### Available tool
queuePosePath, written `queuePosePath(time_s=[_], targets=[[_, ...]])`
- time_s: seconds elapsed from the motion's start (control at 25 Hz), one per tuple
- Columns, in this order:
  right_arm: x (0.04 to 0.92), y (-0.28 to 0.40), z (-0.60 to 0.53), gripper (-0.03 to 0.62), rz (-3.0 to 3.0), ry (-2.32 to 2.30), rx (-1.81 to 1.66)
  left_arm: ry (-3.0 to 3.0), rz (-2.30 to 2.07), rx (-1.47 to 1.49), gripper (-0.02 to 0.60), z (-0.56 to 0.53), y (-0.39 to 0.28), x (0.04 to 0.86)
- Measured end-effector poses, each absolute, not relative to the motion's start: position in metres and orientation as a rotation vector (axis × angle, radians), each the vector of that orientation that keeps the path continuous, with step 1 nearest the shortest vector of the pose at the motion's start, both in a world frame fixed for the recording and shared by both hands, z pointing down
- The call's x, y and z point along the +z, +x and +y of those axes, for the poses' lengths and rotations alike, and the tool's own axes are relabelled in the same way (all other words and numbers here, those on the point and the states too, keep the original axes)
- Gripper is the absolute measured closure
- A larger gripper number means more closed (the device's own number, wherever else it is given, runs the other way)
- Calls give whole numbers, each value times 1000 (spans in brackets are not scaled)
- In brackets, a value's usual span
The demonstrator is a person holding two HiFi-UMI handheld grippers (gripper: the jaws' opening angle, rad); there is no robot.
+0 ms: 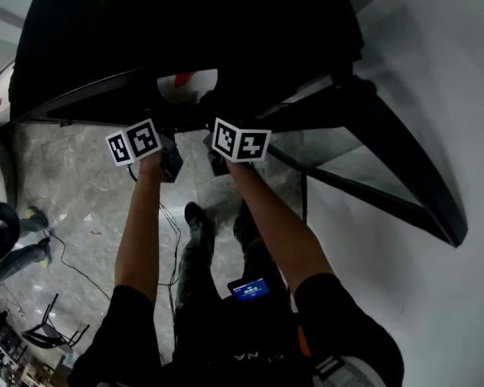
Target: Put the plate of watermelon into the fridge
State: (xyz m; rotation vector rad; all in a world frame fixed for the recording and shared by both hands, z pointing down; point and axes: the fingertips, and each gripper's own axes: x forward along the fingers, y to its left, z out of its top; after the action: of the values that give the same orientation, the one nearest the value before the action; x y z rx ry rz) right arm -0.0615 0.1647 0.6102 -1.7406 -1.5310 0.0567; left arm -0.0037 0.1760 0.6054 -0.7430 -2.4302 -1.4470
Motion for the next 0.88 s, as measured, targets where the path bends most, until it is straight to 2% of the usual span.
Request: queuePosePath(time_s=[0.4,0.6,0.88], targets=[[616,-63,169,525,-1564,-1789,-52,-958,-2416,-718,426,185,11,603],[617,-64,172,525,-1576,-1802,-88,-964,-2373,-658,449,193,12,613],[614,-68,187,525,-1625,-1779,-161,-956,-2384,-644,451,209,6,609]])
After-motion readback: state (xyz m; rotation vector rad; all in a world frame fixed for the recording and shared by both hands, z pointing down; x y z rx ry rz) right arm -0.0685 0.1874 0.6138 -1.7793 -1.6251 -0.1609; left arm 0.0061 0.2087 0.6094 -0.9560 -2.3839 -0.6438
